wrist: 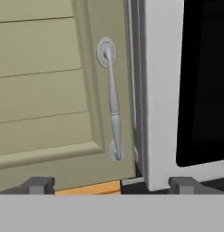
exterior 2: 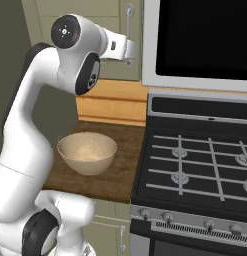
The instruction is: Open the cabinet, pick up the bread from the cabinet and place it in the basket. Then move the basket to the dining counter.
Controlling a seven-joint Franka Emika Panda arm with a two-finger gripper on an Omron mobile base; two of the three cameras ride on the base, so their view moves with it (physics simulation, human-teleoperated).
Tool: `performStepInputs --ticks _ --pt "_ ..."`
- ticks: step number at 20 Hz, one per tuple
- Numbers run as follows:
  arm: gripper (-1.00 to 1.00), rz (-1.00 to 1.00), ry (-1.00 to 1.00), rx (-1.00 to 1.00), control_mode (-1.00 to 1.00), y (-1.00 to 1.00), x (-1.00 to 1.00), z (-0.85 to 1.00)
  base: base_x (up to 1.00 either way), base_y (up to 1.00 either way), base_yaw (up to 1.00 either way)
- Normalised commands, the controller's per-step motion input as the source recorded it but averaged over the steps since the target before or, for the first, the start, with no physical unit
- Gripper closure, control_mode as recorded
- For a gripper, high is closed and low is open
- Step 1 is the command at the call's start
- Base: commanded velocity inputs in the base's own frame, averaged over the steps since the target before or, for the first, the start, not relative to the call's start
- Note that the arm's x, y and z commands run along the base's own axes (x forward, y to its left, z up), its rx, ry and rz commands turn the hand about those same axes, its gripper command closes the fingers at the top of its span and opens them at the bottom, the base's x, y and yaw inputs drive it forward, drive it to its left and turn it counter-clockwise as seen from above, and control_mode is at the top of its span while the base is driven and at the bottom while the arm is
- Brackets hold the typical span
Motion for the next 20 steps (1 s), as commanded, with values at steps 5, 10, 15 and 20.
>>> performStepInputs --ticks 5,10,15,20 --pt "-1.00 -0.02 0.03 0.12 -1.00 -0.02 0.19 0.18 0.00 0.00 0.00" --pt "-1.00 -0.03 0.00 0.18 -1.00 0.03 0.17 0.00 0.00 0.00 0.00" --pt "-1.00 -0.01 0.00 0.21 -1.00 0.00 0.28 -0.09 0.00 0.00 0.00" --pt "-1.00 0.00 -0.10 0.16 -1.00 0.00 0.23 -0.30 0.00 0.00 0.00"
